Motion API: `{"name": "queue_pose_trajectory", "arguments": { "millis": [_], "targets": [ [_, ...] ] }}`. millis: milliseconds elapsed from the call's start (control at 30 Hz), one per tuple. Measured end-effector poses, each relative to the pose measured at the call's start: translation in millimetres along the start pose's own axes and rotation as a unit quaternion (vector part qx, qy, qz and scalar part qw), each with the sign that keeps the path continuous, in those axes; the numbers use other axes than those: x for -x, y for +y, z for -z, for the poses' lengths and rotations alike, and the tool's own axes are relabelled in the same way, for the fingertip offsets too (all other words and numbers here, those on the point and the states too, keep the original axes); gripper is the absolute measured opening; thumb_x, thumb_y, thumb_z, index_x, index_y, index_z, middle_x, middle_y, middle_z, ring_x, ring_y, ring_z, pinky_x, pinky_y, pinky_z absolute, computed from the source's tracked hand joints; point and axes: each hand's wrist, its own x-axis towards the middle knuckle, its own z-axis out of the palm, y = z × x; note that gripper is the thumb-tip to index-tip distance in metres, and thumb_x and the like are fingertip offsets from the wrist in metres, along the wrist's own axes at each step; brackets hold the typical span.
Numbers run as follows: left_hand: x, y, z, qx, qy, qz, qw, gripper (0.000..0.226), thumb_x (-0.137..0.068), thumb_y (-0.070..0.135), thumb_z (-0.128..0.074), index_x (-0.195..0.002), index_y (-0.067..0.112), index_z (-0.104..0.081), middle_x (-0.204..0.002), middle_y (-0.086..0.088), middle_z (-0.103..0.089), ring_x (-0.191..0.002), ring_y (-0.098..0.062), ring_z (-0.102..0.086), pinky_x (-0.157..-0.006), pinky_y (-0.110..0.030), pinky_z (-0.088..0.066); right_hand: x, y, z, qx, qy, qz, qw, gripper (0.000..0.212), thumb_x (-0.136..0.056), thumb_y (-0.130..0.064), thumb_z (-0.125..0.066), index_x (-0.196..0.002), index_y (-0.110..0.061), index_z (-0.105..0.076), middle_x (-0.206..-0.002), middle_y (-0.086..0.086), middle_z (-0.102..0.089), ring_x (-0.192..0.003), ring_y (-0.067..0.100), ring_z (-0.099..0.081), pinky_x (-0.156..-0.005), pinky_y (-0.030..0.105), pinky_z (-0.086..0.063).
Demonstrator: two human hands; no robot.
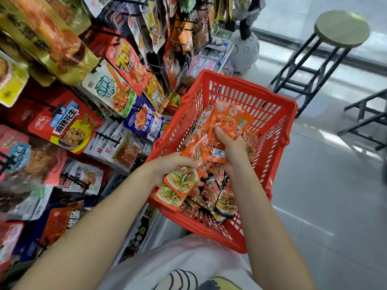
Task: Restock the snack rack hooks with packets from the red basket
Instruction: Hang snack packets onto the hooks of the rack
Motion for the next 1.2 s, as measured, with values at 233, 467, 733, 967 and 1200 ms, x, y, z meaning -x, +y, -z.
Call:
{"name": "queue_pose_trajectory", "arguments": {
  "millis": [233,467,733,967,1200],
  "targets": [
    [-2,-3,13,0.062,0.027,-0.012,0.998,0.045,-0.087,0.015,-0.073,-0.127,0.000,-0.062,-0.119,-0.027,-0.068,-0.085,-0.036,-0.072,-0.076,-0.045,-0.062,-7,-11,21,-0.001,0.132,0.073,0.989,0.046,-0.091,-0.021,-0.073,-0.129,-0.019,-0.047,-0.115,-0.004,-0.067,-0.105,0.016,-0.067,-0.096,0.046,-0.055],
    [-5,2,18,0.162,0.149,-0.057,0.974,0.026,-0.100,0.013,-0.052,-0.107,-0.002,-0.073,-0.098,-0.023,-0.073,-0.062,-0.023,-0.067,-0.056,-0.029,-0.058,-9,-15,34,0.091,0.125,0.078,0.985,0.111,-0.055,-0.064,-0.089,-0.146,-0.023,-0.039,-0.138,-0.001,-0.059,-0.123,0.023,-0.060,-0.103,0.057,-0.048],
    [-17,1,25,0.125,0.211,-0.138,0.960,0.088,-0.049,0.070,-0.090,-0.120,0.020,-0.072,-0.121,-0.006,-0.073,-0.120,-0.034,-0.064,-0.107,-0.058,-0.045,13,-39,28,0.175,-0.084,0.064,0.979,0.051,-0.080,-0.029,-0.081,-0.124,-0.028,-0.055,-0.114,0.001,-0.074,-0.105,0.025,-0.071,-0.095,0.050,-0.055],
    [-9,5,-13,0.075,0.076,-0.119,0.987,0.071,-0.070,0.040,-0.090,-0.132,0.021,-0.059,-0.116,-0.002,-0.075,-0.111,-0.023,-0.070,-0.100,-0.047,-0.054,15,-11,-21,0.119,-0.063,0.079,0.988,0.074,-0.083,-0.038,-0.080,-0.145,-0.022,-0.043,-0.131,-0.001,-0.065,-0.119,0.020,-0.063,-0.106,0.049,-0.047],
    [0,4,8,0.156,0.167,-0.115,0.967,0.109,-0.076,0.053,-0.081,-0.160,0.019,-0.021,-0.164,-0.002,-0.027,-0.151,-0.028,-0.026,-0.120,-0.053,-0.024,6,-17,-2,0.081,0.027,0.088,0.992,0.057,-0.087,-0.029,-0.077,-0.137,-0.022,-0.050,-0.125,0.000,-0.068,-0.115,0.022,-0.065,-0.104,0.054,-0.049]
  ]
}}
